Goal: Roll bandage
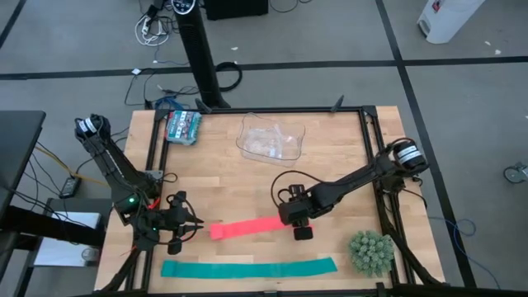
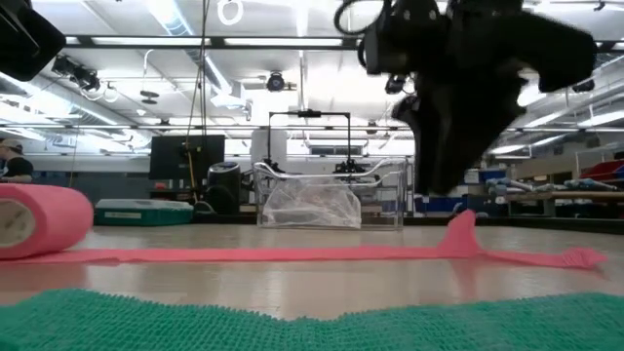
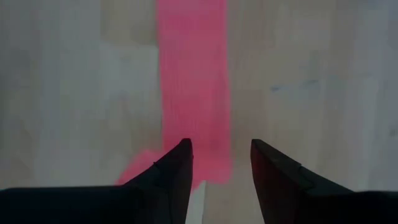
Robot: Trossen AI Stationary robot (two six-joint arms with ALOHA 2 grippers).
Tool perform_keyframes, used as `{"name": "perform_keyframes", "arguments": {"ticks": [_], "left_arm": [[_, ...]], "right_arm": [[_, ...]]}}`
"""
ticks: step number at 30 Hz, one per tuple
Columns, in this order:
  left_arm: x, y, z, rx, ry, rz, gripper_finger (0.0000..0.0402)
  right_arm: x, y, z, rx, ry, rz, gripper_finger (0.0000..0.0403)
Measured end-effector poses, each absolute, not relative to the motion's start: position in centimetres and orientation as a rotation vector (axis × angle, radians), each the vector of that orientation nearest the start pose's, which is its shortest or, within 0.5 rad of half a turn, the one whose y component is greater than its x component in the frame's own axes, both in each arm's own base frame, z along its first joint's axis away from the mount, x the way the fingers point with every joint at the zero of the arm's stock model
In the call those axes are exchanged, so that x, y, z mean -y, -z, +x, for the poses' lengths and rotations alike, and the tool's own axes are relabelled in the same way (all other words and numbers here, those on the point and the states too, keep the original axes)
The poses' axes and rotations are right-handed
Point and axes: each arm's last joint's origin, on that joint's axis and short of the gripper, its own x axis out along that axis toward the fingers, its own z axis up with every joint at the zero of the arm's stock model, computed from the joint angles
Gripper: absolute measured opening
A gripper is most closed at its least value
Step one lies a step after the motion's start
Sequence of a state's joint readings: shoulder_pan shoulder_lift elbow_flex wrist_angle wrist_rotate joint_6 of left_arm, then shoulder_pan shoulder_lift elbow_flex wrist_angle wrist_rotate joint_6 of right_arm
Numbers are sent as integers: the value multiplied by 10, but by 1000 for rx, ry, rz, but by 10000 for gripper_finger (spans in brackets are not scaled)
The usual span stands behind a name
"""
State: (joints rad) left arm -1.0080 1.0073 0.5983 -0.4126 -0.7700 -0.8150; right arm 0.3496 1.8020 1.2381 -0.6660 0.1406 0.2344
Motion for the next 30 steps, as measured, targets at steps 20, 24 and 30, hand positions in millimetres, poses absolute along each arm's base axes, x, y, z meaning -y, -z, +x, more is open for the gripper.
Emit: {"name": "perform_keyframes", "arguments": {"ticks": [20, 24, 30], "left_arm": [[140, -208, 110, -718, -33, -163, 74], [142, -208, 111, -730, -17, -182, 74], [147, -209, 115, -708, 3, -220, 74]], "right_arm": [[-128, -212, 386, -640, -131, -63, 151], [-131, -209, 399, -642, -140, -81, 151], [-136, -213, 410, -624, -170, -117, 151]]}}
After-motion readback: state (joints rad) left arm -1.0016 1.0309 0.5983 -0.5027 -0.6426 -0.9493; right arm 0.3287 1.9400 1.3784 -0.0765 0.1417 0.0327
